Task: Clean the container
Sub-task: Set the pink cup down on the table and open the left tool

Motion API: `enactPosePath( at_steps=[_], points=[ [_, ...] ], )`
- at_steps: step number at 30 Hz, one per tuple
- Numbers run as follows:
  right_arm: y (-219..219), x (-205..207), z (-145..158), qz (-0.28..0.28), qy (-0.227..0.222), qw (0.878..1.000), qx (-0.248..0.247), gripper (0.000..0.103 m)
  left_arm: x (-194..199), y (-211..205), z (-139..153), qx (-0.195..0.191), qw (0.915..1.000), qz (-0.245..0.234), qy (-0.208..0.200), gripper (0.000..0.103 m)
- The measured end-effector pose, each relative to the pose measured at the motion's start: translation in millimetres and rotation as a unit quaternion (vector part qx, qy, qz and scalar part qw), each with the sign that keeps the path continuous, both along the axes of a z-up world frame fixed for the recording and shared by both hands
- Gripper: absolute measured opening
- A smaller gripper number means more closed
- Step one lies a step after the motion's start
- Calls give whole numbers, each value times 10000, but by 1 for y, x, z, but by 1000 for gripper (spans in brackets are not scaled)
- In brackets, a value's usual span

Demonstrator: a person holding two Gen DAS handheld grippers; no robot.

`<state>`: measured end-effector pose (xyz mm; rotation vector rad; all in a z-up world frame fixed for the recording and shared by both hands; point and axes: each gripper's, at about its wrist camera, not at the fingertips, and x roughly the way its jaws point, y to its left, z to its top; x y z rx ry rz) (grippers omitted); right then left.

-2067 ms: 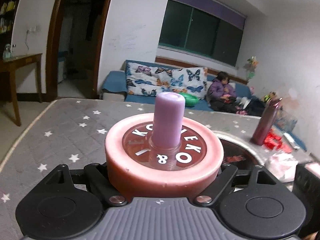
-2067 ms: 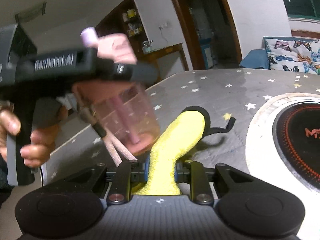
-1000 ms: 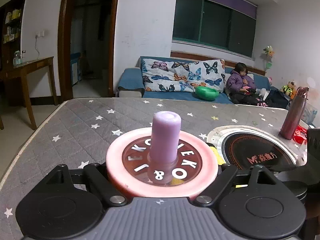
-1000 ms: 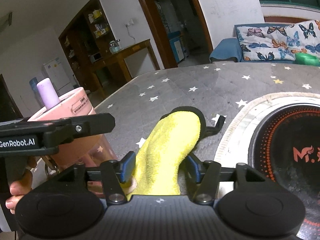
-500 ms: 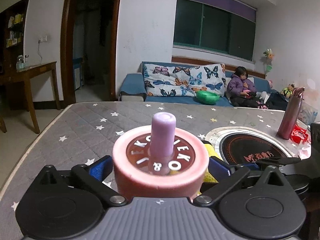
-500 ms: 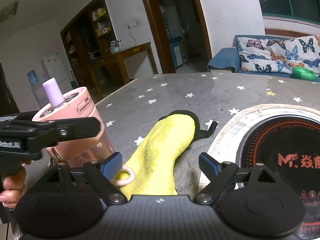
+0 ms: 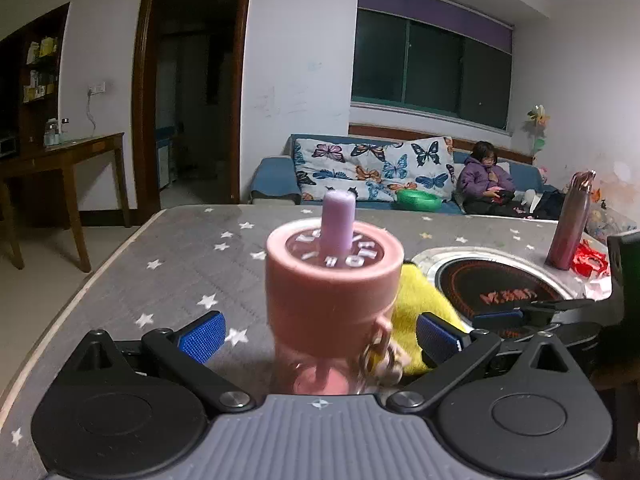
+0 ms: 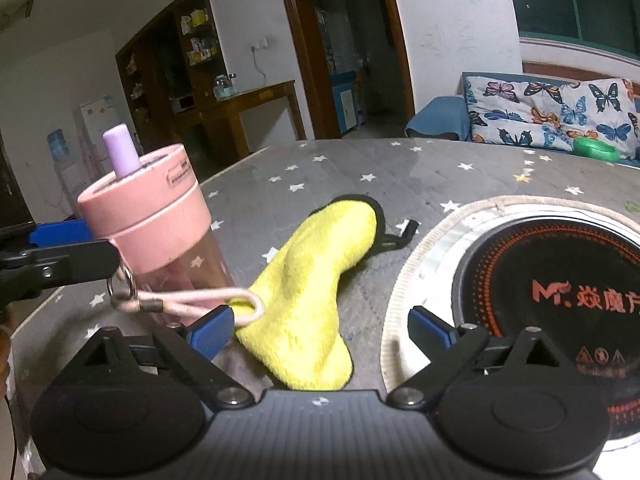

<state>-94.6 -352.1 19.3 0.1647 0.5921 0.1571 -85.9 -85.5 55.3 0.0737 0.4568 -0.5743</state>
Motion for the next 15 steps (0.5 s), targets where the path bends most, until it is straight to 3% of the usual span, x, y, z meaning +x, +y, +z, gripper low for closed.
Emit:
enactPosePath(
  at_steps=[15],
  points=[
    [-4, 5, -13, -159, 190, 9996, -122, 100, -5, 17, -29, 201, 9980, 472, 376, 103]
  ],
)
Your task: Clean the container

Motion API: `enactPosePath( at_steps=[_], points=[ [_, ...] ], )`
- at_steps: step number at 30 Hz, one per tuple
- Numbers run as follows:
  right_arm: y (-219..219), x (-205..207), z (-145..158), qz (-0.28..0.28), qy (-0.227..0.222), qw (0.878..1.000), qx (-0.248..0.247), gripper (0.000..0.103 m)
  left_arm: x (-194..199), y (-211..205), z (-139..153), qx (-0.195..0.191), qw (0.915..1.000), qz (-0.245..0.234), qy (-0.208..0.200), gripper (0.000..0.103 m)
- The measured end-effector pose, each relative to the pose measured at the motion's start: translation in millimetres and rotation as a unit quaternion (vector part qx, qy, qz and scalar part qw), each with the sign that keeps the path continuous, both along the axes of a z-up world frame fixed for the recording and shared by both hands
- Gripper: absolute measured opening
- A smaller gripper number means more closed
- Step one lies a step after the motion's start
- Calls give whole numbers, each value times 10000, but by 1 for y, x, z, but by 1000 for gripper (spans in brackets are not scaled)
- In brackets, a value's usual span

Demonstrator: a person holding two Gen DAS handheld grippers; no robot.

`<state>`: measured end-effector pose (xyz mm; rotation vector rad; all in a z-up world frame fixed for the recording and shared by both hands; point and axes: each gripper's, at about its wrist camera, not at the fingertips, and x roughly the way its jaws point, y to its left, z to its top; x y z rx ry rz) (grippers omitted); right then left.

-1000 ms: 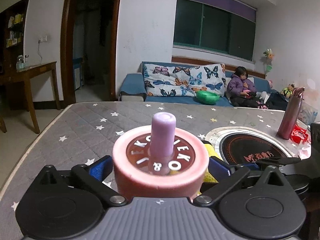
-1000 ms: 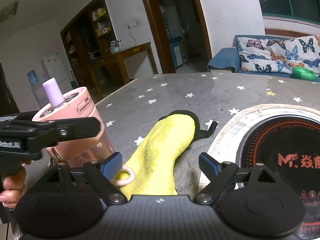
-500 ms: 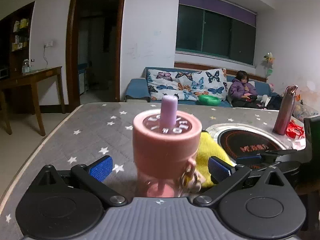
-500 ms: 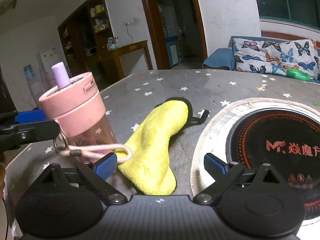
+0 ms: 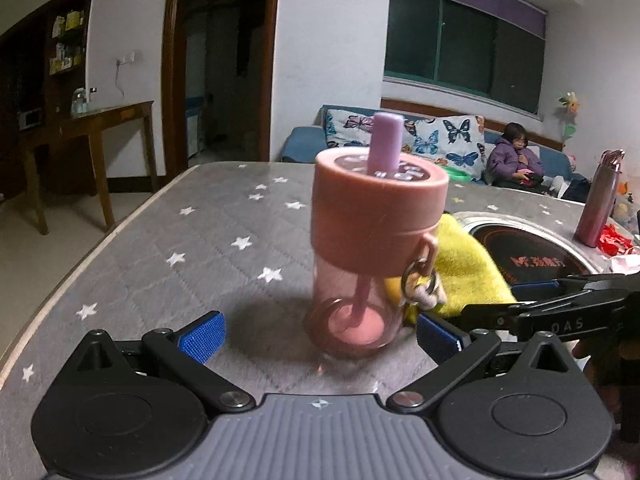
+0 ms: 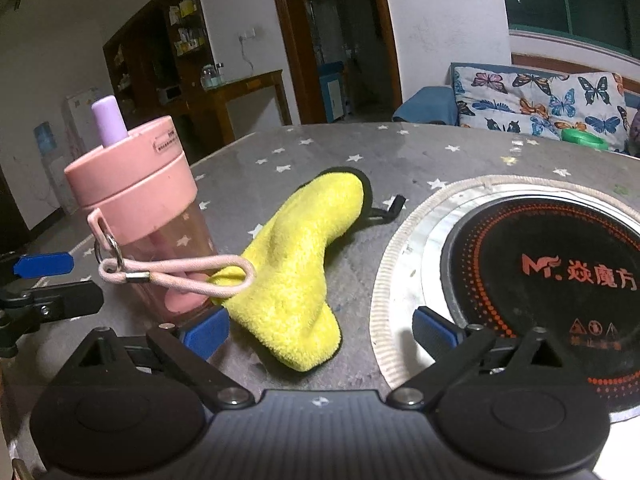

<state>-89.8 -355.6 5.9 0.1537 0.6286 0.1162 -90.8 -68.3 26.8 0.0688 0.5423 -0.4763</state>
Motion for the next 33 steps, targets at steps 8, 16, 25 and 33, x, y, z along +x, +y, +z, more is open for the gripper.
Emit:
enactPosePath(
  at_steps=[8, 16, 25, 33],
  points=[
    [5, 5, -2, 11, 71, 9999, -132, 103, 10, 2, -10, 111, 9992, 274, 281, 103],
    [8, 14, -3, 26, 138, 9994, -322, 103, 21, 2, -22, 212, 9969, 551, 523, 103],
    [11, 27, -5, 10, 217, 9981, -583, 103, 30, -1, -30, 286, 9946, 751, 659, 103],
    [12, 31, -6, 23, 253, 9973, -690, 103, 30, -4, -33, 487, 9944, 748, 561, 103]
  ],
)
